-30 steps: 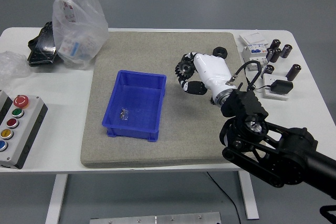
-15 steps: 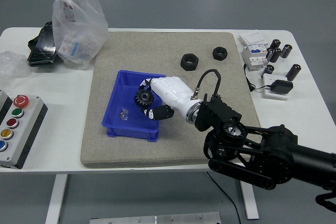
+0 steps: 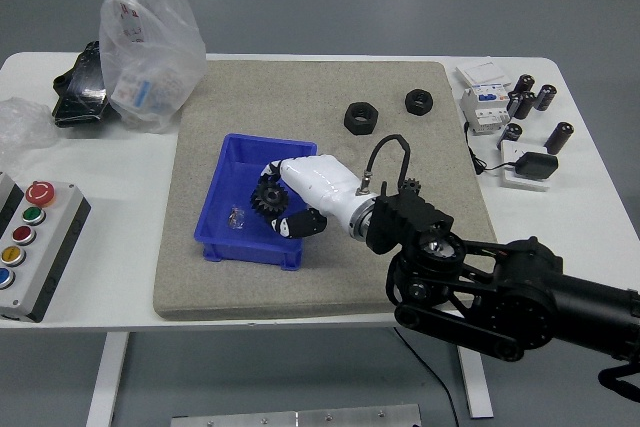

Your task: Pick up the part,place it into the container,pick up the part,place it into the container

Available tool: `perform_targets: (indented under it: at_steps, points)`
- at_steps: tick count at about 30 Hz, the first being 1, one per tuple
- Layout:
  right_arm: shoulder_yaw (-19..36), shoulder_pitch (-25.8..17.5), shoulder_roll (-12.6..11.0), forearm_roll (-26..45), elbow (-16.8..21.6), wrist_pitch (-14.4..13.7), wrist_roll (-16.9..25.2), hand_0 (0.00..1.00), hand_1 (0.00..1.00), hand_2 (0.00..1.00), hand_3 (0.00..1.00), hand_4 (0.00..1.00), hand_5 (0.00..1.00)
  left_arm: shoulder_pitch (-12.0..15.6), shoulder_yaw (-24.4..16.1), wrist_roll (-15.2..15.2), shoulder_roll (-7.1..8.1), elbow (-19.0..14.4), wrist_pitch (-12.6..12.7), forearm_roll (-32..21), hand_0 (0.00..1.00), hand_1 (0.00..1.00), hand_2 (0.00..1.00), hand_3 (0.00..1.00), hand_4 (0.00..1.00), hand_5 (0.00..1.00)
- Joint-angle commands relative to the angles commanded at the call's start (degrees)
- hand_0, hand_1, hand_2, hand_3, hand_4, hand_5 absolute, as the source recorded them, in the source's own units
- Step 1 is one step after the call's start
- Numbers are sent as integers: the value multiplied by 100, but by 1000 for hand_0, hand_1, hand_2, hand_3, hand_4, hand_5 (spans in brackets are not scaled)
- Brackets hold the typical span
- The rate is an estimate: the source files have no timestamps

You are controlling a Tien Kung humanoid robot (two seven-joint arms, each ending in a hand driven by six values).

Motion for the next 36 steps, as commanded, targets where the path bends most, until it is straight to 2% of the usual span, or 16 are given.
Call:
perform_targets:
  at_steps: [2,3,8,9,15,20,21,24,26,27,29,32,33,36]
  points:
    - [23,-10,14,-56,-4,5,4,668,748,776,758,613,180,3,1,2,0,0,-1,2,627,562,553,611,692,273]
    - [39,-18,21,-81,-7,11,-1,671,749,826,867,687,189,4,1,2,0,0,-1,3,627,563,554,613,695,271]
    - [115,-58,32,-159,-11,45,-37,671,749,826,867,687,189,10,4,1,-2,0,-3,3,627,563,554,613,695,271]
    - [135,-67,33,-165,-12,71,-56,676,755,876,936,725,208,11,5,1,-2,0,-4,5,627,561,554,611,686,268]
    - [211,-101,28,-187,-14,124,-98,673,755,891,952,747,212,12,8,0,0,0,-7,13,627,559,554,611,673,262]
    - [674,-371,-108,-385,8,-122,-177,673,755,891,952,747,212,16,3,-4,-7,0,-10,13,627,559,554,611,673,262]
    - [794,-434,-153,-487,0,-133,-248,609,730,849,908,749,239,20,-1,-2,-9,0,-9,17,627,557,553,609,656,263]
    - [1176,-592,-312,-824,-59,14,-536,609,730,849,908,749,239,31,-15,4,-16,0,-8,25,627,557,553,609,656,263]
    - [1448,-681,-454,-1050,-167,233,-771,609,730,849,908,749,239,34,-25,5,-16,0,-7,29,627,557,553,609,656,263]
    - [1538,-715,-508,-1094,-214,315,-848,548,721,831,895,775,242,33,-27,3,-14,0,-7,29,627,558,553,609,655,261]
    - [1641,-797,-614,-1109,-299,466,-969,548,721,831,895,775,242,28,-29,-3,-11,0,-8,26,627,558,553,609,655,261]
    - [1680,-938,-730,-1024,-413,611,-969,548,721,831,895,775,242,25,-27,-12,-13,0,-11,21,627,558,553,609,655,261]
    - [1680,-981,-754,-984,-451,640,-969,493,707,806,873,786,266,26,-28,-12,-14,0,-12,23,627,557,554,610,655,261]
    - [1657,-1073,-793,-868,-539,677,-969,493,707,806,873,786,266,28,-30,-11,-15,0,-13,30,627,557,554,610,655,261]
